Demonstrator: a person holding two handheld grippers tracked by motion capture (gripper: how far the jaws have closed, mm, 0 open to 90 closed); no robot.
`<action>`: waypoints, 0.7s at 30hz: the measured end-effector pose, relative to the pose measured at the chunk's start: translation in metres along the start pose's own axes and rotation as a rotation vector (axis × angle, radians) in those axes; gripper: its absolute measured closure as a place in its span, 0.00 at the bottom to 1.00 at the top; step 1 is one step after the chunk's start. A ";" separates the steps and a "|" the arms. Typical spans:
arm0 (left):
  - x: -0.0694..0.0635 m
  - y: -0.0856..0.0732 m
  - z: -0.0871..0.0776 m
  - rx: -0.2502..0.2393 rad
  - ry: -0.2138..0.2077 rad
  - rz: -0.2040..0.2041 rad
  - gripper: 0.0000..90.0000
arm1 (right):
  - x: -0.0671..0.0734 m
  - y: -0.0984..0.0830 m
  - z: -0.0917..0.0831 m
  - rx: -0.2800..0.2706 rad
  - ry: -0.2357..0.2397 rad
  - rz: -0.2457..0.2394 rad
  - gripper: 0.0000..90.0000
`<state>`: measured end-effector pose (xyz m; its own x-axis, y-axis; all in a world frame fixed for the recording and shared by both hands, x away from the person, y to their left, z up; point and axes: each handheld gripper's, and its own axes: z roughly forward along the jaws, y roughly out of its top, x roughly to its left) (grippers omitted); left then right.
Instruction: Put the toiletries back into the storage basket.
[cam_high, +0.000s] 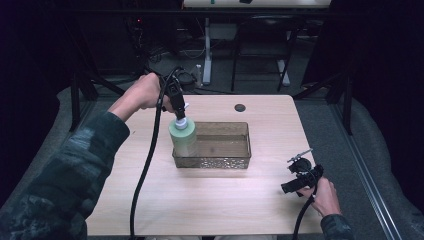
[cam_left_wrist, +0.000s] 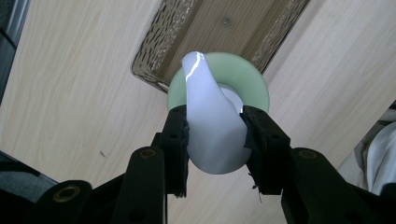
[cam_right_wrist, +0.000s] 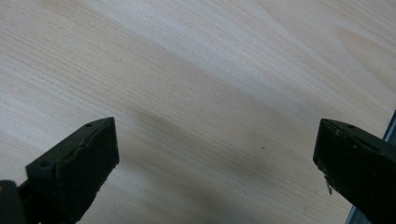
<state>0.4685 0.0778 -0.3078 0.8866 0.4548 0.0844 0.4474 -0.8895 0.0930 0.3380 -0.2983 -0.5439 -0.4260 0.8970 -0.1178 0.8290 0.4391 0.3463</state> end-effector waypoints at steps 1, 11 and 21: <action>0.000 0.000 0.001 -0.013 0.002 -0.003 0.70 | 0.000 0.000 0.000 0.000 -0.002 -0.001 0.00; 0.000 -0.001 0.003 -0.058 0.010 -0.010 0.69 | 0.001 0.000 0.000 0.000 -0.007 -0.002 0.00; 0.001 -0.007 0.008 -0.104 -0.019 -0.042 0.53 | 0.001 0.000 -0.001 -0.002 0.000 -0.001 0.00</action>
<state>0.4673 0.0847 -0.3162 0.8697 0.4901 0.0590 0.4708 -0.8595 0.1988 0.3373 -0.2978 -0.5435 -0.4270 0.8965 -0.1182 0.8276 0.4401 0.3484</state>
